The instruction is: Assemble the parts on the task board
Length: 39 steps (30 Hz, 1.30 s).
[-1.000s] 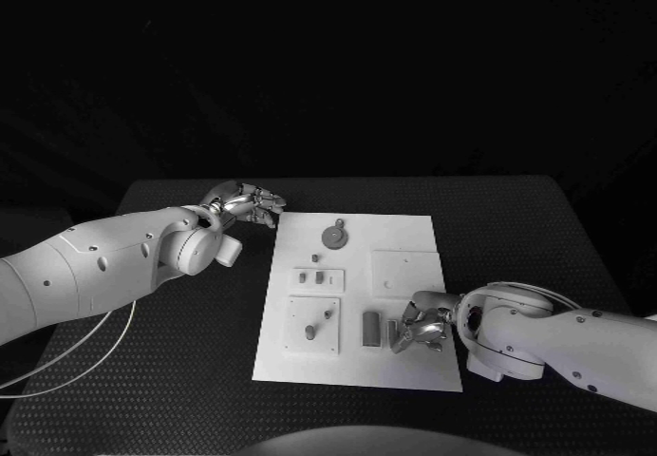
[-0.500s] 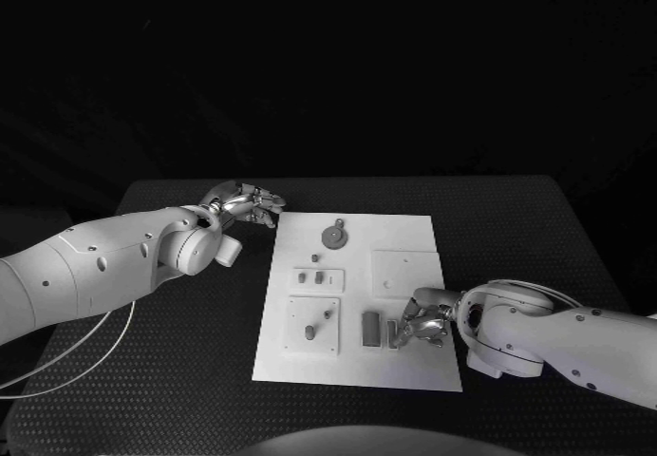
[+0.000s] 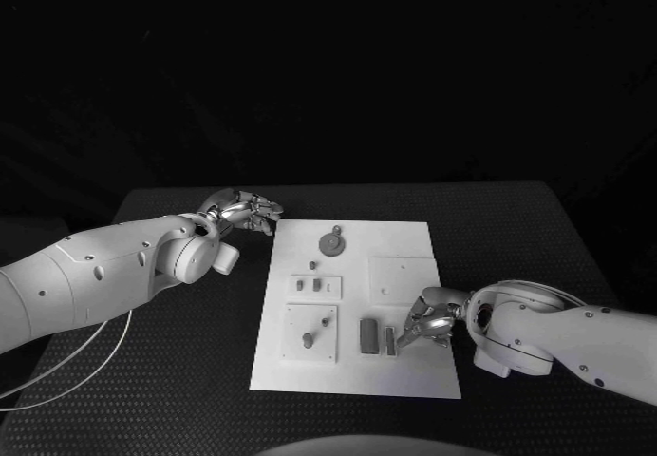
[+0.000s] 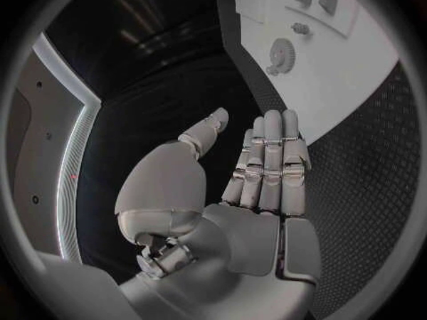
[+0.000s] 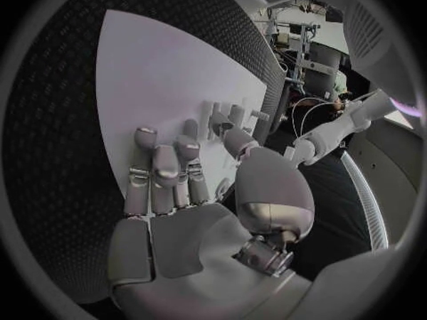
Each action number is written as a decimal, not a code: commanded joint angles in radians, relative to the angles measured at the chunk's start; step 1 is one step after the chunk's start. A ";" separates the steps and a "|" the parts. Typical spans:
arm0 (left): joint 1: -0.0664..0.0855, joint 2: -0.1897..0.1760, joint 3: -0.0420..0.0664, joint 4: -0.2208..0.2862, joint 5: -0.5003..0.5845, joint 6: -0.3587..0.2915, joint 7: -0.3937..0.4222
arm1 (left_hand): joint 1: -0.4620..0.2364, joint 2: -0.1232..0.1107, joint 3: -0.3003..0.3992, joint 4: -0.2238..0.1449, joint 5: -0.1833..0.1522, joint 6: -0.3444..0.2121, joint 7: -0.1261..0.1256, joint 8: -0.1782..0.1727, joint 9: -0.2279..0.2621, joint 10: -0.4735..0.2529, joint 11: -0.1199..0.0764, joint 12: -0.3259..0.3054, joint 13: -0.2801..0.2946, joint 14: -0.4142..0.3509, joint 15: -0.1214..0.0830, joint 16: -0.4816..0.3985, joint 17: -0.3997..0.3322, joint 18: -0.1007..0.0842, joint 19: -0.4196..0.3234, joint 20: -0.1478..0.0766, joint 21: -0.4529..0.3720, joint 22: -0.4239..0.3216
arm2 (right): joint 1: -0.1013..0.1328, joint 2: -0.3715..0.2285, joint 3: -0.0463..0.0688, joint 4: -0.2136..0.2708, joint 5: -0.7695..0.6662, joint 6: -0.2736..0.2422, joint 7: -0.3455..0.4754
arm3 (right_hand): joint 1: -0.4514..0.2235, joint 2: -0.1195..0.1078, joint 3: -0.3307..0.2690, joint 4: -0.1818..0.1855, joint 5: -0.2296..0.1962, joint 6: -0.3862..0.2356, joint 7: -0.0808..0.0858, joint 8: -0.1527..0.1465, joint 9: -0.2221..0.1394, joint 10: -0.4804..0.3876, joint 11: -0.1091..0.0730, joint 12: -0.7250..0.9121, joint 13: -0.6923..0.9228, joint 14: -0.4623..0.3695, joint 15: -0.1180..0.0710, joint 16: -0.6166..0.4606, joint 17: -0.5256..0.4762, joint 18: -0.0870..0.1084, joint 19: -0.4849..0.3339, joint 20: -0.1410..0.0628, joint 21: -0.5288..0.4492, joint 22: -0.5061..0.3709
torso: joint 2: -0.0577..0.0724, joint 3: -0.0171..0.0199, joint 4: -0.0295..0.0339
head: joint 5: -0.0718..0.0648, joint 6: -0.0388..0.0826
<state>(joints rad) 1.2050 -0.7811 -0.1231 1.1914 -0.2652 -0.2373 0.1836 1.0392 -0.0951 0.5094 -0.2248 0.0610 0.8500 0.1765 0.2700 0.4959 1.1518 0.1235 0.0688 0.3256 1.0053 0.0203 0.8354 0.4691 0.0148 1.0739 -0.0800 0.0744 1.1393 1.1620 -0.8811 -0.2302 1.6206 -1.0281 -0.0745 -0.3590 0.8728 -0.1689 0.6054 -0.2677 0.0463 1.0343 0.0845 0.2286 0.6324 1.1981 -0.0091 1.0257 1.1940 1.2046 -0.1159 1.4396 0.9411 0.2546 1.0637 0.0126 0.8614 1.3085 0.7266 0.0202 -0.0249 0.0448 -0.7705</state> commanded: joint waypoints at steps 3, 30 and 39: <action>0.001 0.005 0.001 -0.003 0.032 0.014 0.032 | -0.013 -0.004 0.000 0.006 0.004 0.000 0.009 0.006 -0.001 -0.009 0.000 0.001 0.002 0.005 0.001 -0.006 0.001 0.004 -0.001 0.003 -0.005 0.000 | 0.025 0.008 0.016 -0.053 0.125 -0.026 0.191 | 0.008 -0.027 0.016 0.015 0.004 -0.050 0.028 -0.014 0.000 -0.029 0.010 -0.003 0.006 -0.024 0.013 -0.008 0.001 0.007 -0.021 0.008 -0.011 0.014 | -0.007 -0.0026 -0.0033 | -0.012 0.035; 0.001 0.135 0.004 -0.216 0.104 0.102 0.119 | -0.034 0.044 0.021 -0.039 0.005 -0.039 -0.015 0.013 -0.014 -0.111 0.003 -0.003 -0.077 -0.210 0.100 -0.354 -0.064 -0.015 -0.270 0.108 -0.011 -0.217 | 0.007 0.351 0.188 -0.826 0.535 0.081 0.652 | 0.100 0.135 0.023 -0.014 0.004 -0.255 0.092 -0.053 -0.032 -0.278 0.159 -0.813 -0.809 -0.463 0.276 -0.964 -0.472 -0.127 -0.606 0.192 -0.546 -0.215 | -0.092 -0.0197 0.0001 | -0.028 0.216; -0.005 0.130 0.007 -0.198 0.092 0.056 0.102 | -1.039 0.095 -0.509 0.225 -0.061 -0.850 -0.176 -0.270 -0.496 -1.152 -0.123 -0.069 -0.326 -1.005 -0.020 -0.835 -0.469 -0.015 -1.074 0.080 -0.074 -1.139 | 0.005 0.342 0.193 -0.793 0.523 0.023 0.621 | -0.873 0.169 -0.605 0.268 -0.046 -1.034 -0.084 -0.229 -0.632 -1.198 0.009 -1.026 -1.194 -1.205 0.116 -1.440 -0.941 -0.255 -1.064 -0.013 -0.861 -1.308 | -0.099 -0.0199 0.0027 | -0.029 0.210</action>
<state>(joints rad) 1.2014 -0.6517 -0.1180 0.9838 -0.1788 -0.1646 0.2762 0.5595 -0.0243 0.2666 -0.1324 0.0335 0.4080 0.0817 0.1429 0.2427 0.6897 0.0636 0.0335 0.1230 0.4018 0.0618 0.2406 0.2048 0.0152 0.4054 0.0146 0.0322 0.4608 1.1684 -0.5373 -0.0387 0.8191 -0.5160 -0.0365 0.2544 0.4904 -0.0148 0.3116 -0.1411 0.0260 0.3905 0.0907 0.0926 0.2969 0.4757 0.0763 0.0926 0.1619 0.3785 0.0824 0.2221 0.2264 0.0671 0.2351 0.1058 0.1474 0.7943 0.6352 0.0011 -0.0243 0.0174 -0.5565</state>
